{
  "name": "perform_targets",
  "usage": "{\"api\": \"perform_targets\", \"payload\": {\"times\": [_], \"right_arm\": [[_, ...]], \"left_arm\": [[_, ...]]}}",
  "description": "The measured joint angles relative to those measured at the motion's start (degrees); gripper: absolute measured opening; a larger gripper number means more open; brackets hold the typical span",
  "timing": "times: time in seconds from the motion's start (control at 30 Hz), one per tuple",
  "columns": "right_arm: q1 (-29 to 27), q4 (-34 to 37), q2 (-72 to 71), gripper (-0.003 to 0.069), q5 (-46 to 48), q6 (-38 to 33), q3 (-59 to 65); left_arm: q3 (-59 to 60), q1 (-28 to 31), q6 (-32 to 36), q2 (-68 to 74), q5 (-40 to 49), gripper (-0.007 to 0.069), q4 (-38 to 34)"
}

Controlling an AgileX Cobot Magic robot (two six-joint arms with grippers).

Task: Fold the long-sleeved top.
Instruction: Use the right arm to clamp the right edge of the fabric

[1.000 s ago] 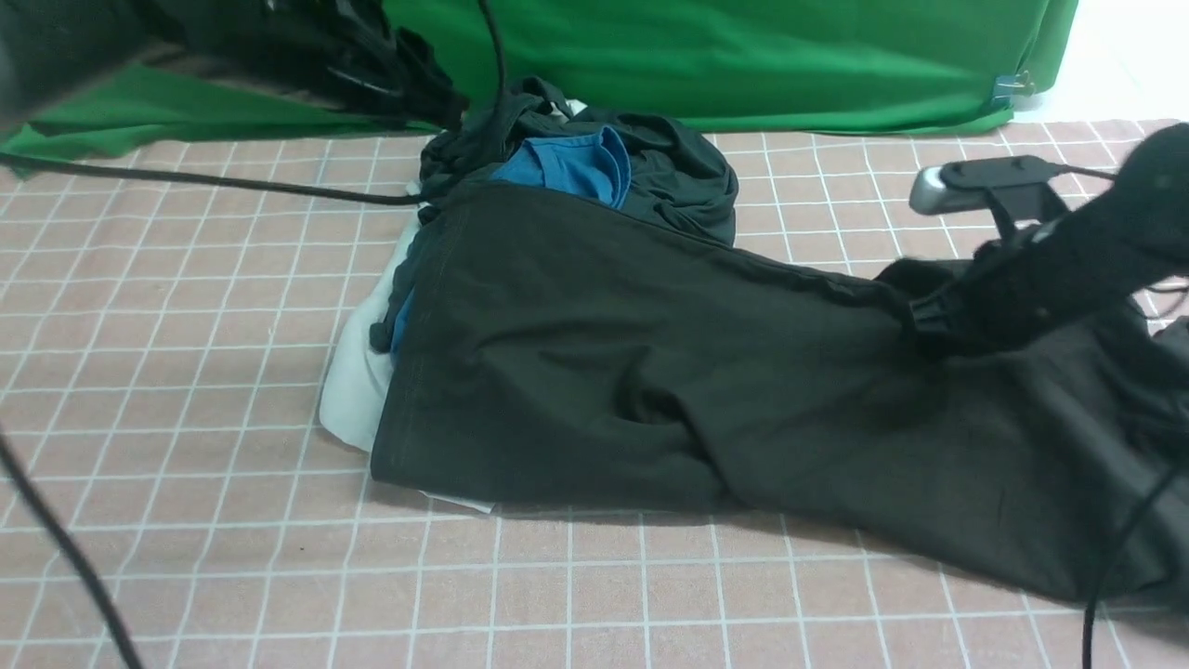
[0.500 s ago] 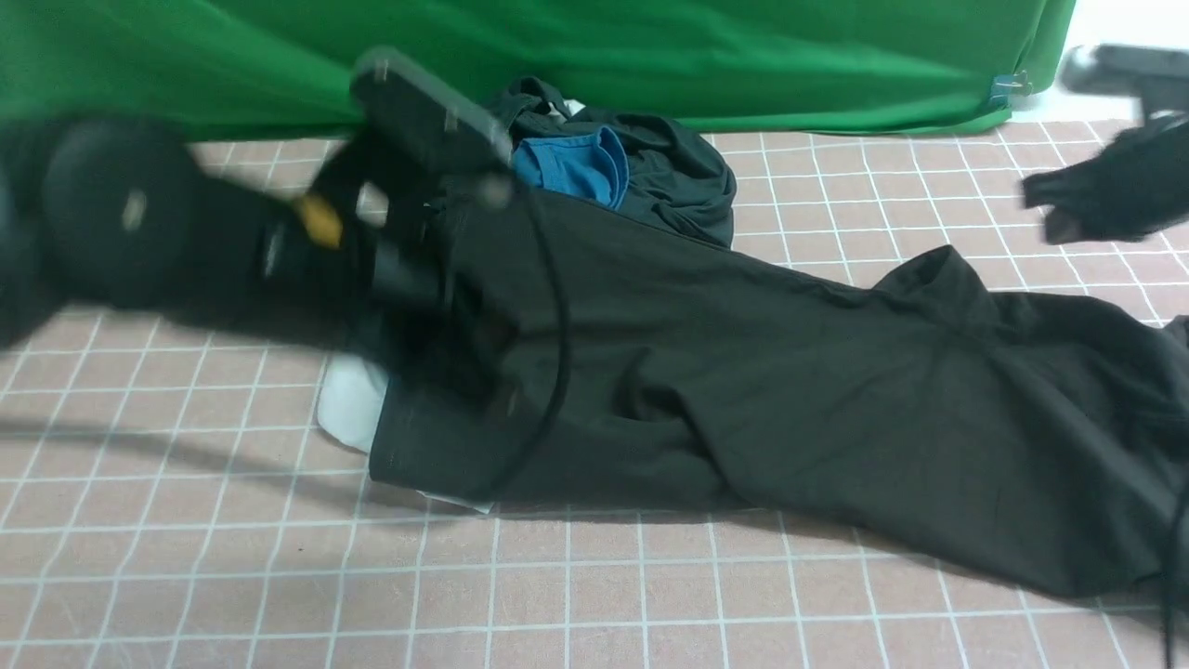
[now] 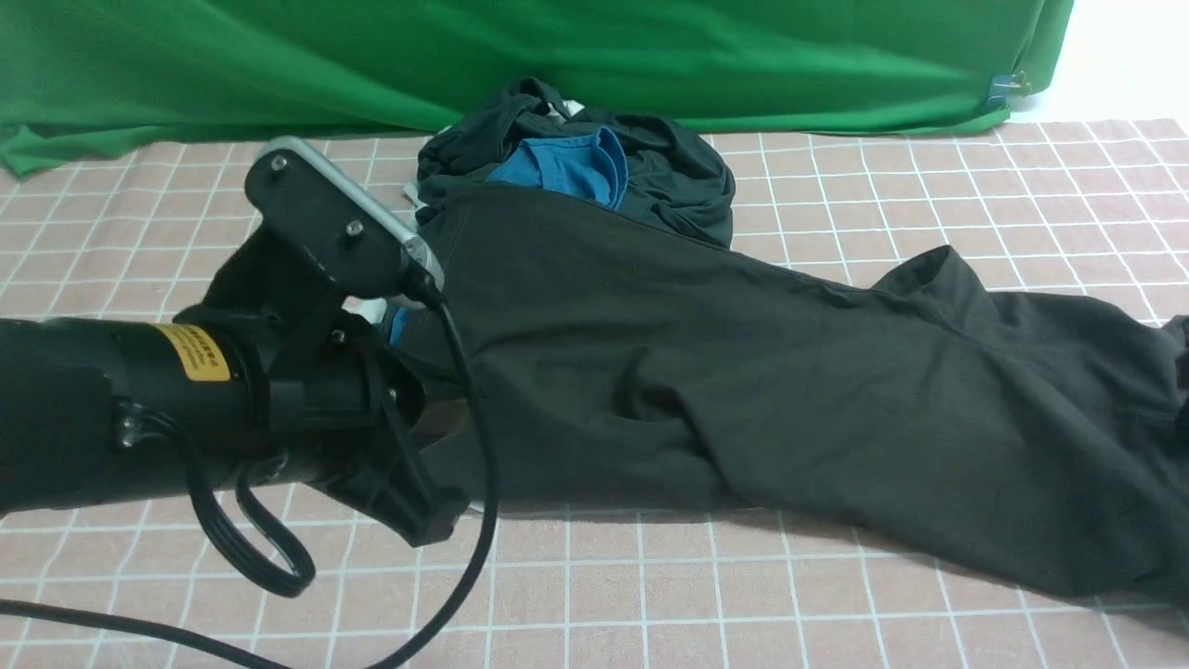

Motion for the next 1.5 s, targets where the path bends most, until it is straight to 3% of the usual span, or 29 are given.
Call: {"api": "perform_targets", "payload": {"times": [0.1,0.33,0.6,0.67,0.7,0.77,0.8,0.93,1.23,1.5], "right_arm": [[-1.42,0.00,2.60,0.0671,-5.25,-0.16,2.33],[-1.54,0.00,5.05,0.0546,-14.10,-3.40,2.82],[-1.54,0.00,7.15,0.0517,-16.72,-5.17,2.82],[-1.54,0.00,8.02,0.0456,-16.40,-5.17,2.82],[-1.54,0.00,8.23,0.0386,-16.40,-5.17,2.82],[-1.54,0.00,8.27,0.0343,-16.52,-5.17,2.82],[-1.54,0.00,8.27,0.0223,-16.79,-5.49,2.82],[-1.49,0.00,8.27,0.0054,-16.70,-5.95,2.76],[-1.55,-3.15,4.41,0.0039,-15.40,-5.48,2.76],[-1.78,-10.98,5.60,0.0050,-16.37,1.63,2.76]], "left_arm": [[0.00,0.00,0.00,0.00,0.00,0.0018,-0.67],[0.00,-0.11,0.00,0.00,0.00,0.0018,-0.78],[0.00,-0.11,0.00,-0.04,0.00,0.0018,-0.78],[0.00,-0.11,0.00,-0.04,0.00,0.0018,-0.78],[0.00,-0.11,0.00,-0.04,-0.06,0.0018,-0.78],[0.00,-0.11,0.00,-0.04,-0.05,0.0018,-0.78],[0.00,-0.11,0.00,-0.04,-0.05,0.0018,-0.78],[0.00,-0.18,0.00,-0.04,-0.01,0.0018,-0.78],[0.00,-0.18,0.00,-0.04,-0.01,0.0018,-0.79],[0.00,-0.18,0.00,-0.04,-0.01,0.0018,-1.31]]}}
